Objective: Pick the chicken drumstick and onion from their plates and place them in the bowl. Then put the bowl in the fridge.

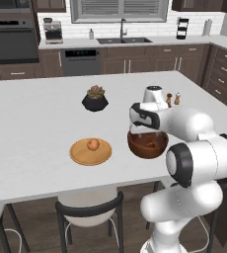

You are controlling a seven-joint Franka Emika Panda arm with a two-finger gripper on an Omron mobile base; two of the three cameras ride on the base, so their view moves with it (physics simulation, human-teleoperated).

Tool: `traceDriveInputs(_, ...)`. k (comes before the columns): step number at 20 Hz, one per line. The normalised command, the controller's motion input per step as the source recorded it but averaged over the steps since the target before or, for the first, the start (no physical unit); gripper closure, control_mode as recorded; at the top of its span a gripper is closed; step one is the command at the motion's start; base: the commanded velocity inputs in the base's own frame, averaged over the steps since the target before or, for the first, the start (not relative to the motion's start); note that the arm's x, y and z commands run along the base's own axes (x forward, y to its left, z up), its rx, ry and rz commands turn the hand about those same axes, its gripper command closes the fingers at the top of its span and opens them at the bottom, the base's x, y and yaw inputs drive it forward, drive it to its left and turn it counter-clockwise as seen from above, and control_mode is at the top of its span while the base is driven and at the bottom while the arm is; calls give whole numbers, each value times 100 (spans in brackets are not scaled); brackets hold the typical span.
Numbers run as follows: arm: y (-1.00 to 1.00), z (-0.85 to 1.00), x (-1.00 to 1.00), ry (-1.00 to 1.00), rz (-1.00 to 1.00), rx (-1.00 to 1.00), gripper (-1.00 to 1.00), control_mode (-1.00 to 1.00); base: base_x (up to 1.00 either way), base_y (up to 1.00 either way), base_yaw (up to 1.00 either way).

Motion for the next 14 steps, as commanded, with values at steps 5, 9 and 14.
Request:
traceDriveInputs(5,69,36,-1,5,7,3,-100,-100,0,0,0)
traceDriveInputs(9,68,19,0,9,7,2,-100,-100,0,0,0)
traceDriveInputs(14,67,17,0,8,6,4,-100,-100,0,0,0)
